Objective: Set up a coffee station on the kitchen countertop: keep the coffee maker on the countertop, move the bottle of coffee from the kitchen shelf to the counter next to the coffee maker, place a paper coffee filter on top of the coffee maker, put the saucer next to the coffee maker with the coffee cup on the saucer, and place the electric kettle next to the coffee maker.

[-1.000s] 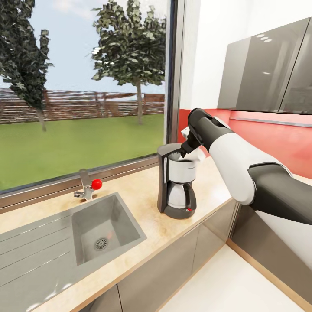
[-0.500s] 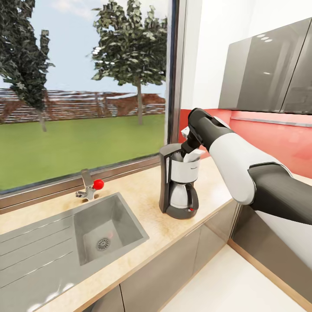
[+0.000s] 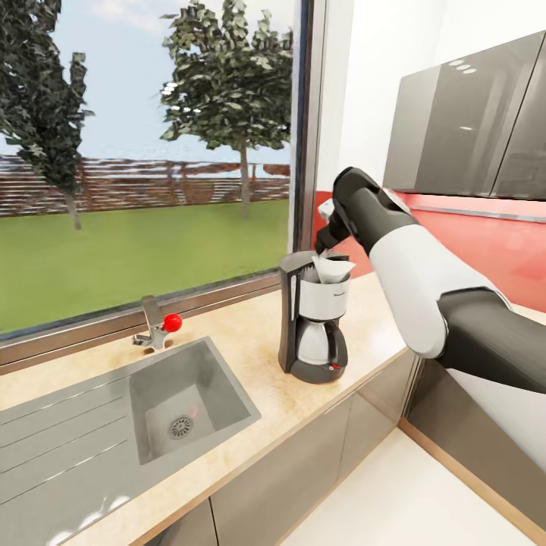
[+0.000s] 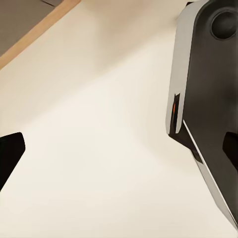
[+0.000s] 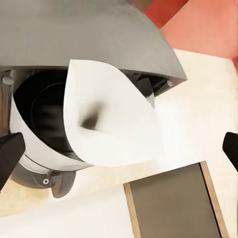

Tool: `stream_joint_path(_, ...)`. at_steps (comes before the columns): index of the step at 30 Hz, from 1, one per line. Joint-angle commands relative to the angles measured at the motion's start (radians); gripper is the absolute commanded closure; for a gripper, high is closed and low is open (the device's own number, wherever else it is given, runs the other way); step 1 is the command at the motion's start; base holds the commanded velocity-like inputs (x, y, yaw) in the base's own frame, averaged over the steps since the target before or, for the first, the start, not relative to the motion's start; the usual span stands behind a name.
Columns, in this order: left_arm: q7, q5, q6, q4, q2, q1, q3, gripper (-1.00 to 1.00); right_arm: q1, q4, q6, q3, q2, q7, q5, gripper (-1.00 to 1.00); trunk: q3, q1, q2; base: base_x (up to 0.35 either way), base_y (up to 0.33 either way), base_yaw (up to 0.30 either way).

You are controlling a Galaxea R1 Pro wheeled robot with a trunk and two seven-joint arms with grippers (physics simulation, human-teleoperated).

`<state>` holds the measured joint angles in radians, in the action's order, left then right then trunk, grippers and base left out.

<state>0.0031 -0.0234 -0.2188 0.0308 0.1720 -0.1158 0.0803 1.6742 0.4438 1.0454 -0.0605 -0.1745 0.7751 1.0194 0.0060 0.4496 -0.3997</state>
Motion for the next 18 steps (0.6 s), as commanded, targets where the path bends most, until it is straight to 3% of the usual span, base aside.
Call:
stream_joint_path(1,0.0,-0.003,-0.001,0.001,0.0,-0.001,0.008,-1.0,0.0,0.014,0.002,-0.002,0.0,0.01,0.01,-1.0,0.0,0.0,0.0,0.0,0.0,0.0)
stream_joint_path(9,0.0,-0.003,-0.002,0.001,0.0,-0.001,0.007,-1.0,0.001,0.123,0.002,-0.001,0.0,0.012,0.01,-1.0,0.0,0.0,0.0,0.0,0.0,0.0)
stream_joint_path(18,0.002,-0.003,-0.002,0.003,0.0,-0.001,0.008,-1.0,0.001,0.136,0.002,0.0,0.0,0.012,0.01,-1.0,0.0,0.0,0.0,-0.021,0.0,0.0)
